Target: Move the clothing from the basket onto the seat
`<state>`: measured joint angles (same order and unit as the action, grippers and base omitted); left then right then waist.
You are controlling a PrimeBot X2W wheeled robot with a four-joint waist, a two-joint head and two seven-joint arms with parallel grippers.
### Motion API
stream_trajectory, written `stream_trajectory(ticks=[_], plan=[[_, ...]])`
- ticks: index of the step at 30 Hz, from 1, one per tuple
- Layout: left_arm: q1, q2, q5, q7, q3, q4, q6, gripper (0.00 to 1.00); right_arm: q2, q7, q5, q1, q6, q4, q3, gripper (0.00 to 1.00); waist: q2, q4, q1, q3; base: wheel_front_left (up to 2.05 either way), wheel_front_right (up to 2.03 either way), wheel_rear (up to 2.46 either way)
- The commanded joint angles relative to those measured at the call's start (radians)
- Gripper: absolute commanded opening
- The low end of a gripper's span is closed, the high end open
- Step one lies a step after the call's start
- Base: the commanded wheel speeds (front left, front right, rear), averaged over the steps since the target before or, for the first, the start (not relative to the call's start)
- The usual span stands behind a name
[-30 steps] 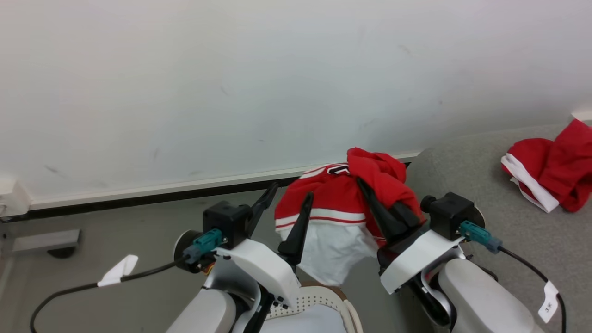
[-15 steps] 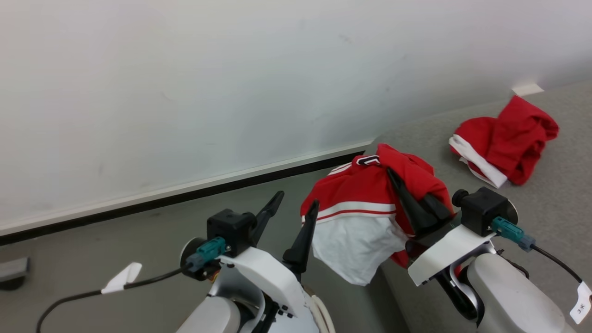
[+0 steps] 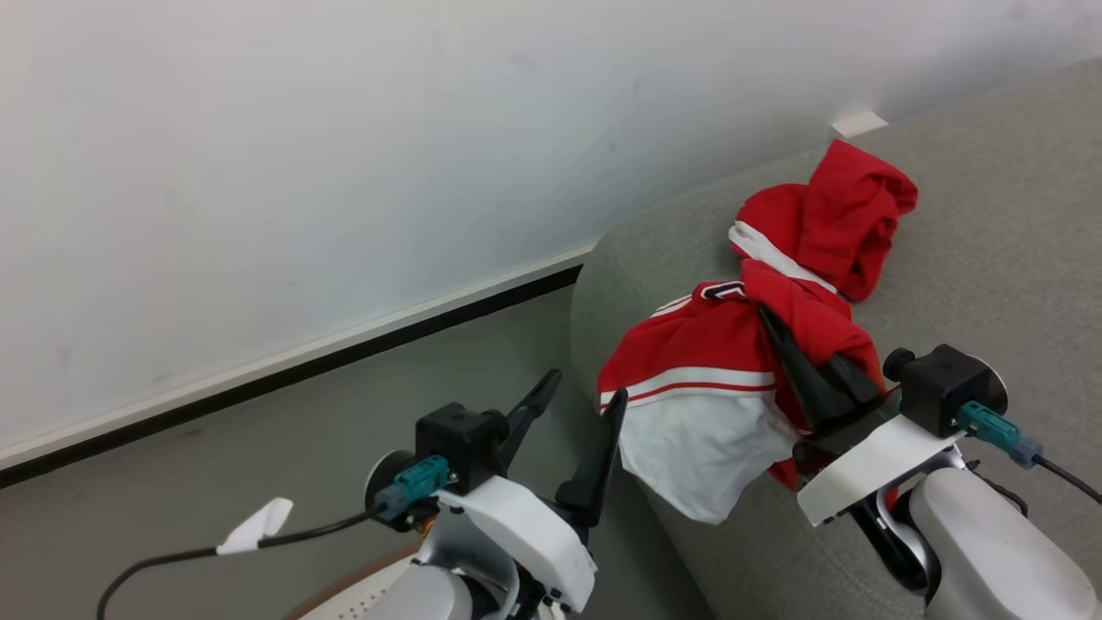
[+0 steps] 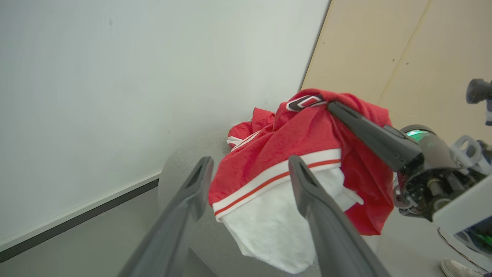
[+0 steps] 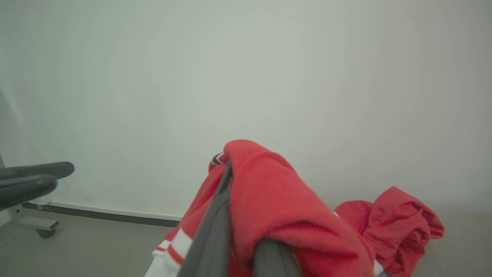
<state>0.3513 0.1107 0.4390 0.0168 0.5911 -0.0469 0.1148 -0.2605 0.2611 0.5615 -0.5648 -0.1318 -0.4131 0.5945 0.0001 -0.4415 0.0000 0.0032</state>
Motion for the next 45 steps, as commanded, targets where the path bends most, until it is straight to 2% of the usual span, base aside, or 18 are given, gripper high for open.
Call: stream_trajectory(ticks=[1, 9, 13, 19, 27, 31, 34, 39, 44, 45], plan=[[0.007, 0.000, 0.003, -0.005, 0.003, 0.005, -0.003, 1.00, -0.013, 0.002, -0.002, 0.013, 0.002, 0.008, -0.006, 0.00, -0.0001, -0.017, 0.0000, 0.011, 0.00, 0.00, 0.00], [0.034, -0.007, -0.011, 0.004, 0.031, 0.007, -0.012, 1.00, -0.044, 0.002, 0.018, 0.002, 0.002, 0.019, -0.057, 0.00, -0.0001, -0.009, 0.0000, 0.060, 0.00, 0.00, 0.00], [0.073, 0.001, -0.030, 0.025, 0.048, 0.018, -0.024, 1.00, -0.059, 0.002, 0.007, -0.059, 0.002, 0.020, -0.119, 0.00, -0.0001, 0.023, 0.0000, 0.141, 0.00, 0.00, 0.00], [0.172, 0.017, -0.062, 0.071, 0.076, 0.057, -0.058, 1.00, -0.128, 0.002, -0.021, -0.209, 0.002, -0.008, -0.276, 0.00, -0.0001, 0.089, 0.0000, 0.312, 0.00, 0.00, 0.00], [0.324, 0.040, -0.106, 0.132, 0.084, 0.127, -0.099, 1.00, -0.259, -0.036, -0.103, -0.455, 0.002, -0.079, -0.540, 0.00, -0.0001, 0.161, 0.0000, 0.555, 0.00, 0.00, 0.00], [0.376, 0.052, -0.120, 0.152, 0.081, 0.150, -0.112, 1.00, -0.286, -0.073, -0.137, -0.551, 0.002, -0.151, -0.663, 0.00, -0.0001, 0.187, 0.0000, 0.651, 0.00, 0.00, 0.00], [0.391, 0.050, -0.123, 0.155, 0.080, 0.159, -0.114, 1.00, -0.281, -0.080, -0.169, -0.583, 0.002, -0.207, -0.729, 0.00, -0.0001, 0.201, 0.0000, 0.685, 0.00, 0.00, 0.00], [0.404, 0.052, -0.128, 0.153, 0.080, 0.160, -0.108, 1.00, -0.232, -0.058, -0.242, -0.601, 0.002, -0.369, -0.866, 0.00, -0.0001, 0.231, 0.0000, 0.732, 0.00, 0.00, 0.00], [0.380, 0.067, -0.123, 0.142, 0.067, 0.140, -0.090, 1.00, -0.156, -0.017, -0.324, -0.565, 0.002, -0.496, -0.968, 0.00, -0.0001, 0.240, 0.0000, 0.734, 0.00, 0.00, 0.00], [0.373, 0.069, -0.117, 0.139, 0.064, 0.136, -0.088, 1.00, -0.141, -0.010, -0.340, -0.558, 0.002, -0.513, -0.983, 0.03, -0.0001, 0.239, 0.0000, 0.728, 0.00, 0.00, 0.00]])
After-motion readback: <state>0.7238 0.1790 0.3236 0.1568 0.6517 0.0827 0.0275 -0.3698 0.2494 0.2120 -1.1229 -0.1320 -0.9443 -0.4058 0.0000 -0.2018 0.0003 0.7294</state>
